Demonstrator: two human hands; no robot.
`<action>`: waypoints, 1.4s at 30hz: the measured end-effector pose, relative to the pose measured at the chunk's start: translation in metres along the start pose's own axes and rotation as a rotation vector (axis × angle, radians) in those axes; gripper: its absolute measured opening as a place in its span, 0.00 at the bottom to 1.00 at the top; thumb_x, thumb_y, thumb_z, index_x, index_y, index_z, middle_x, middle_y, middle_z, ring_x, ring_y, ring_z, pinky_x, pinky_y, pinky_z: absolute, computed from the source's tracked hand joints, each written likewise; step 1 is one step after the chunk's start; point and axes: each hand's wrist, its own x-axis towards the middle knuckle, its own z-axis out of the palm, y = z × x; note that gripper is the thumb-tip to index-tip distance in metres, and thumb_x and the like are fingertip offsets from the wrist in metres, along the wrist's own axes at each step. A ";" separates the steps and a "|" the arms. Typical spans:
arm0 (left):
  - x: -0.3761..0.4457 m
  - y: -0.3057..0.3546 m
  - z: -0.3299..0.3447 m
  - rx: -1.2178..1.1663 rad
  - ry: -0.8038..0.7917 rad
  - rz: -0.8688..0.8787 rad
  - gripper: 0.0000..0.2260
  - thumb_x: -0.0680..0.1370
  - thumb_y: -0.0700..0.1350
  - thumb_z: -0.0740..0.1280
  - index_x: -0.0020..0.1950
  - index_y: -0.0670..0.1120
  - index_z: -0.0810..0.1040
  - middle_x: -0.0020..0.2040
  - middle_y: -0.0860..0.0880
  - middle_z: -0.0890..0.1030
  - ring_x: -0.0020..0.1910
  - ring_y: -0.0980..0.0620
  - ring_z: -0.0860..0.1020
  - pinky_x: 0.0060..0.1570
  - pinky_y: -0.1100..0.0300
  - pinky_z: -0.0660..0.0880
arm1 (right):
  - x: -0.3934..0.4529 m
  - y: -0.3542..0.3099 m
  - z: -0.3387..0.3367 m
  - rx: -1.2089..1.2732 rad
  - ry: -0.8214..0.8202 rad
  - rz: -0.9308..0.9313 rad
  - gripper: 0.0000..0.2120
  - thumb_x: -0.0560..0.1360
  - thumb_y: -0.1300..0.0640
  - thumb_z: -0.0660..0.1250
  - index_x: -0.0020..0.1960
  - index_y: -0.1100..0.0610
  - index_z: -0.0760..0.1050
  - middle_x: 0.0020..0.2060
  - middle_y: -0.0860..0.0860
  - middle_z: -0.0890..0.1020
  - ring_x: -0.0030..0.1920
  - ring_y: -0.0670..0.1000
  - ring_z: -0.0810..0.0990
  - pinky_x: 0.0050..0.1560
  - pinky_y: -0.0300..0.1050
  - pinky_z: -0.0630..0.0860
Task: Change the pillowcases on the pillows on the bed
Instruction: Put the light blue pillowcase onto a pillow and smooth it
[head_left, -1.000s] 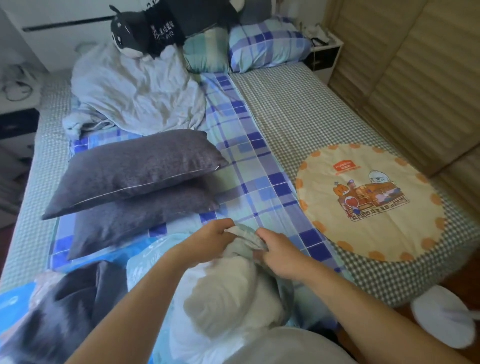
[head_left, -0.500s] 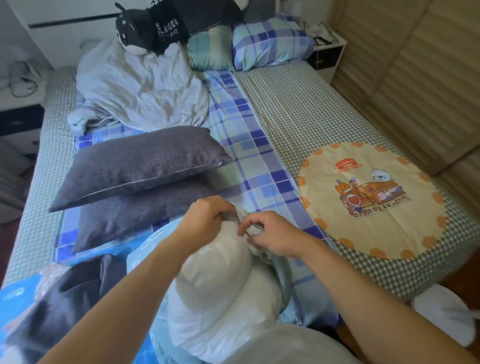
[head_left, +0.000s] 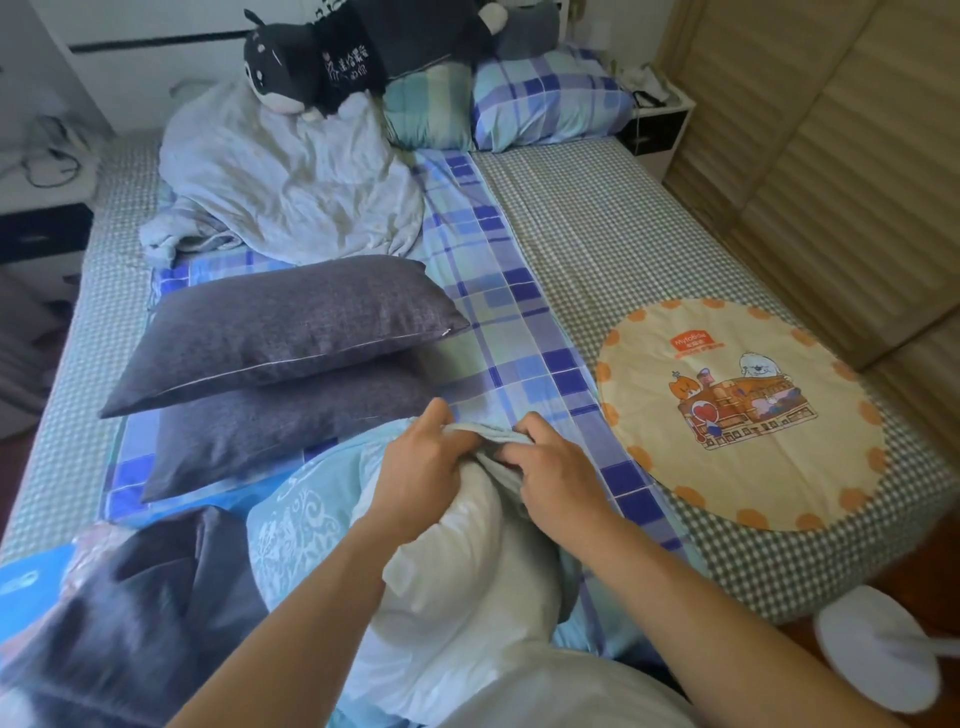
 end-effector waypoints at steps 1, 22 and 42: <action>0.000 0.002 0.000 -0.071 -0.001 0.011 0.17 0.71 0.37 0.63 0.52 0.54 0.84 0.44 0.50 0.67 0.36 0.46 0.72 0.29 0.55 0.70 | -0.001 -0.001 -0.003 0.001 -0.010 0.040 0.05 0.80 0.54 0.61 0.54 0.51 0.74 0.46 0.48 0.75 0.42 0.53 0.76 0.38 0.49 0.71; 0.001 0.018 0.007 -0.173 0.086 -0.174 0.19 0.77 0.52 0.60 0.28 0.46 0.73 0.31 0.51 0.74 0.33 0.48 0.73 0.36 0.54 0.70 | 0.008 -0.011 -0.014 0.039 -0.040 0.150 0.18 0.76 0.67 0.60 0.57 0.53 0.83 0.48 0.52 0.83 0.50 0.55 0.79 0.47 0.47 0.77; -0.004 -0.002 -0.009 -0.640 -0.111 -0.400 0.10 0.77 0.31 0.61 0.43 0.45 0.73 0.38 0.53 0.76 0.36 0.63 0.71 0.43 0.65 0.70 | 0.010 -0.007 -0.029 1.508 -0.581 0.452 0.29 0.77 0.64 0.66 0.77 0.52 0.65 0.65 0.54 0.80 0.65 0.54 0.79 0.70 0.52 0.71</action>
